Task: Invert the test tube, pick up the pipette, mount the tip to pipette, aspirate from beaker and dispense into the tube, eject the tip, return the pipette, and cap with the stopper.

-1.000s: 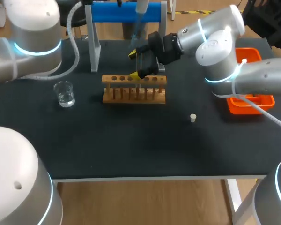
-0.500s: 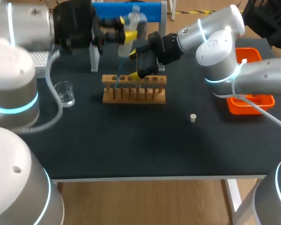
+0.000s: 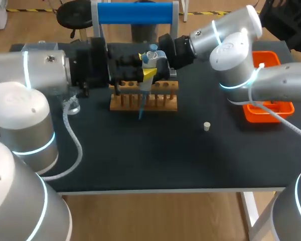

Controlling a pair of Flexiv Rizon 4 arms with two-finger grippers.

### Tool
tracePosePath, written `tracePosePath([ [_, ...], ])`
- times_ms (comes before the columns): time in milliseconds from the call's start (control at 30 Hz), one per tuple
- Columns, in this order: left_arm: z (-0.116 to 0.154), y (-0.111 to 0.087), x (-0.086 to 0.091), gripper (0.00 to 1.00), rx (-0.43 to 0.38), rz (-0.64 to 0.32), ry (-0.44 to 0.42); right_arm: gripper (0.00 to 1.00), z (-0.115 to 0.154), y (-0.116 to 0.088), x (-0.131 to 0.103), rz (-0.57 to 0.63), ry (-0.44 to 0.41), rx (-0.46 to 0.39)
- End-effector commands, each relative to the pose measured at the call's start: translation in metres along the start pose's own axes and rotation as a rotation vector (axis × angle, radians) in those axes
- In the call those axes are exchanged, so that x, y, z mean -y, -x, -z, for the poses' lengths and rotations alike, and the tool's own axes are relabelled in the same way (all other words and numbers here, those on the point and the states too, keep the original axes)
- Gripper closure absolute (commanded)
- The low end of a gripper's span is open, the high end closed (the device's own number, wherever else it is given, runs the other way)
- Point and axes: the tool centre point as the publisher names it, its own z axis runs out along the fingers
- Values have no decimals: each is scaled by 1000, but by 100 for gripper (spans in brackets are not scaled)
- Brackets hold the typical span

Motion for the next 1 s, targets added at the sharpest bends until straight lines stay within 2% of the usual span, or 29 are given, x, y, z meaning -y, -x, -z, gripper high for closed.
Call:
tracePosePath([
  [33,-18,13,-8,100,-33,2,-45,0,1,2,0,0,-1,-7],
  [300,-27,18,-12,100,-43,1,-67,0,1,2,0,0,-1,-7],
  [533,-26,19,-14,100,-21,45,-60,0,1,2,0,0,-1,-7],
  [1000,-23,19,-14,100,-15,54,-63,0,1,2,0,0,-1,-7],
])
